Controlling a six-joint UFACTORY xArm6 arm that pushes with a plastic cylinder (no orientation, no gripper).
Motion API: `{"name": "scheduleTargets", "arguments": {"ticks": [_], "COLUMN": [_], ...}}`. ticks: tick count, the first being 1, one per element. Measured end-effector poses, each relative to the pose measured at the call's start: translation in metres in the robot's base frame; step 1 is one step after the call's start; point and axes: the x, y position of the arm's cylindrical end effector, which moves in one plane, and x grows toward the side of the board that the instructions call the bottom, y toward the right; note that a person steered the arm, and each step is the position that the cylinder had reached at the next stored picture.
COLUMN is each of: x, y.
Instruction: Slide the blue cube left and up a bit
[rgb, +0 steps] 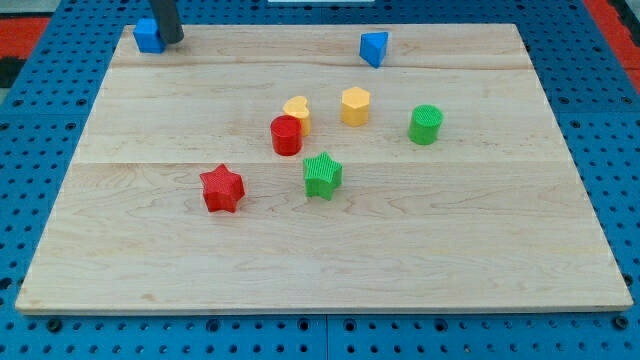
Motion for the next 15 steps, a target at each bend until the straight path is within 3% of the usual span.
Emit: {"name": "scheduleTargets", "arguments": {"ticks": [3,6,15], "x": [-0.017,0.016,0.016], "y": [0.016,0.027,0.049]}}
